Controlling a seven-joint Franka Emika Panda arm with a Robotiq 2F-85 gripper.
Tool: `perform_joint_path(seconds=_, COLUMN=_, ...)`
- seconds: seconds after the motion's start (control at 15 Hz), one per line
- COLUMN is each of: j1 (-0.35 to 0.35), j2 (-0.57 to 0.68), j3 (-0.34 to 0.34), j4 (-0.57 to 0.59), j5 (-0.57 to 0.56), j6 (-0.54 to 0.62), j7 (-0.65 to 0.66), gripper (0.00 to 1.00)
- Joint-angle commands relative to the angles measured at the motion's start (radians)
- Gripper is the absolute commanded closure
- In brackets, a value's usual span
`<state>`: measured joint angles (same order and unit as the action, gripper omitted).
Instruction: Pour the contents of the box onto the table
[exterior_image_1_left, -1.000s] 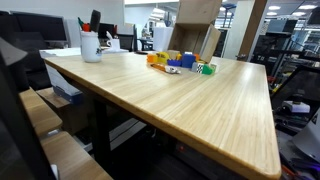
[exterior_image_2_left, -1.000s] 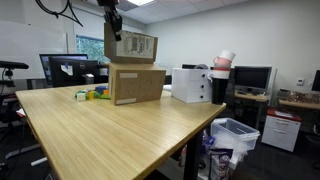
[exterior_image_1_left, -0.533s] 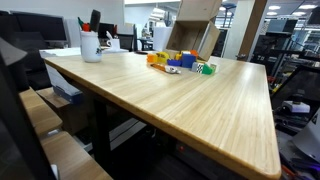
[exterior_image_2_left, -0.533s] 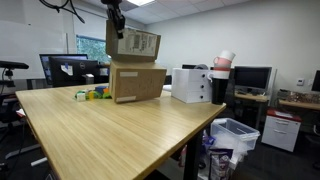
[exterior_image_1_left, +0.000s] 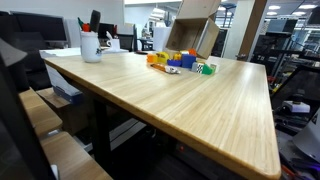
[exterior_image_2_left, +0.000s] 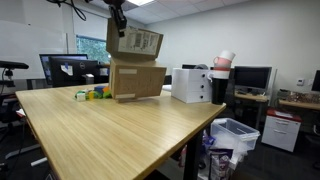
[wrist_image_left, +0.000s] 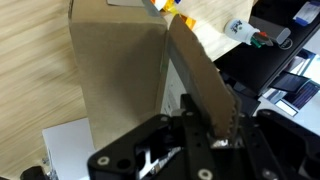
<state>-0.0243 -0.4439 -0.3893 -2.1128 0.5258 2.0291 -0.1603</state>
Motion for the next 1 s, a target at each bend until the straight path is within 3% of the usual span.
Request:
perform_joint_path(seconds=0.0, j1=-0.018, j2=0.005, j3=-0.018, j4=-0.010, j5=0.105, j6=-0.021, j7=-0.065, gripper=0.98)
perform_joint_path(seconds=0.73, j1=-0.081, j2=0.018, j3=-0.038, j4=-0.056, j5=0.337, j6=-0.065, j7=-0.159, gripper=0.98)
perform_joint_path(seconds=0.93, j1=-0.127, j2=0.027, j3=0.014, j4=-0.077, j5=0.228, j6=-0.055, j7=-0.134, gripper=0.98)
